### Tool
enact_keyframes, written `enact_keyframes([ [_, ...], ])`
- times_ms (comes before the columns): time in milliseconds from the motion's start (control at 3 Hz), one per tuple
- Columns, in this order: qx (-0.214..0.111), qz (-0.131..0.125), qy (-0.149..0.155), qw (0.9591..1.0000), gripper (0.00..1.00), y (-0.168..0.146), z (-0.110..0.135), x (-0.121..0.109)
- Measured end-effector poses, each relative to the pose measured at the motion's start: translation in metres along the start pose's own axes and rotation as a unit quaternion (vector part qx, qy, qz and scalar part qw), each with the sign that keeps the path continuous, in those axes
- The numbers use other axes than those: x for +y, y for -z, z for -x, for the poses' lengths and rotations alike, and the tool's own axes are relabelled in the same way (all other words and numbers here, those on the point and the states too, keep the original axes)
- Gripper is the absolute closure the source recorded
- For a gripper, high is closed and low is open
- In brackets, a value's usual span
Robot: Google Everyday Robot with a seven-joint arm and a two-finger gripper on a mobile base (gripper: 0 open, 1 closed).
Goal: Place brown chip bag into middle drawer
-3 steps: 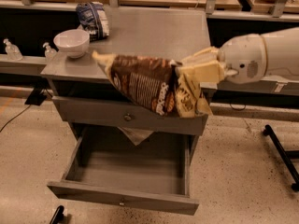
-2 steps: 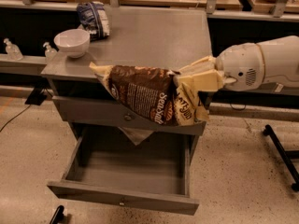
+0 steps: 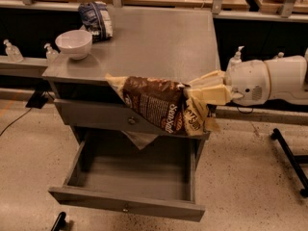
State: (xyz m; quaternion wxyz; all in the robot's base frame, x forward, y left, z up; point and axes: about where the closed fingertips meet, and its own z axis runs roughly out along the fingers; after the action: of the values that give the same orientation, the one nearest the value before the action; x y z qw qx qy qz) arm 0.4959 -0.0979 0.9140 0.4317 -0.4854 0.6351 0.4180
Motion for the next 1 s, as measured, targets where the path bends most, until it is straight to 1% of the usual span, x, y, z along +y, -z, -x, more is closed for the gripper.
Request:
enact_keyframes([
  [333,-0.054,-0.043,-0.022,0.9974,1.0,0.004,-0.064,-0.017],
  [667,-0.1,-0.079,-0.018,0.9916,1.0,0.016,-0.136,-0.03],
  [1000,-0.132,-0.077,-0.041,0.9874,1.0,0.016,-0.204,-0.035],
])
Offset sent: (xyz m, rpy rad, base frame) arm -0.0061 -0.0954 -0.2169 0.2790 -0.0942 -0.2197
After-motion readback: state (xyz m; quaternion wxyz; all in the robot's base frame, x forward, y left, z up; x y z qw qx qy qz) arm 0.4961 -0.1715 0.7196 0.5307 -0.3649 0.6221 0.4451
